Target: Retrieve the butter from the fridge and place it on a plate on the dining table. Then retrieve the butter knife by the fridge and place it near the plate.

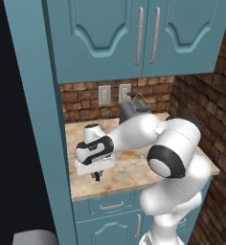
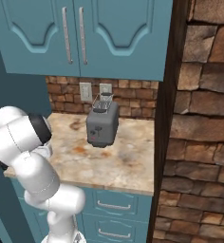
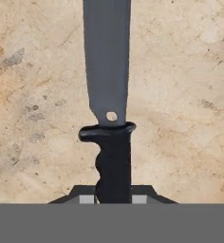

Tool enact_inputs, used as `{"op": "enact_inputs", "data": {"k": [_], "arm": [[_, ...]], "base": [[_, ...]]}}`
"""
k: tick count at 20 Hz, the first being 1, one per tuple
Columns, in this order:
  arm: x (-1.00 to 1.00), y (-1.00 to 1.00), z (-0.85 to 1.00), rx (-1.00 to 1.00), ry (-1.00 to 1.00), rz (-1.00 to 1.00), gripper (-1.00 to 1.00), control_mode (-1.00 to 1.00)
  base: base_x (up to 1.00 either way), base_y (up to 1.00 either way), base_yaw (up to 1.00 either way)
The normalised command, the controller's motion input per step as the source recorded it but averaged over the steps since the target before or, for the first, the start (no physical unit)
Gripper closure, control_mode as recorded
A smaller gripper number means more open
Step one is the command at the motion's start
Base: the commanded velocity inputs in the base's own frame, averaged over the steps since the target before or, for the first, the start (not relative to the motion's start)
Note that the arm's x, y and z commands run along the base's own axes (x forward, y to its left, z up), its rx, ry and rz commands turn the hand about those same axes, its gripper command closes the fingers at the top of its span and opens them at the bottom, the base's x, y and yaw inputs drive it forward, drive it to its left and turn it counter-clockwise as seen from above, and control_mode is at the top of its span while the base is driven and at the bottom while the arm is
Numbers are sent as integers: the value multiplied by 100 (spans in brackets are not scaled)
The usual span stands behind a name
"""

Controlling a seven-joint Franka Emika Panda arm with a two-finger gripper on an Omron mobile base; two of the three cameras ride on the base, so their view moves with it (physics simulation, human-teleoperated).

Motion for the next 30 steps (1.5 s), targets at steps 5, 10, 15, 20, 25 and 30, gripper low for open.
{"op": "enact_inputs", "data": {"k": [5,10,15,20,25,30], "arm": [[-31,-38,88,8,4,-5,100,-100],[-88,-37,100,0,0,0,100,-100],[-89,-64,100,0,0,0,100,-100],[-67,-46,100,0,0,0,100,-100],[-58,-43,100,0,0,0,100,-100],[-56,-23,47,0,-6,0,100,-100]], "base": [[0,0,0],[0,0,0],[0,0,0],[0,0,0],[0,0,0],[0,0,0]]}}
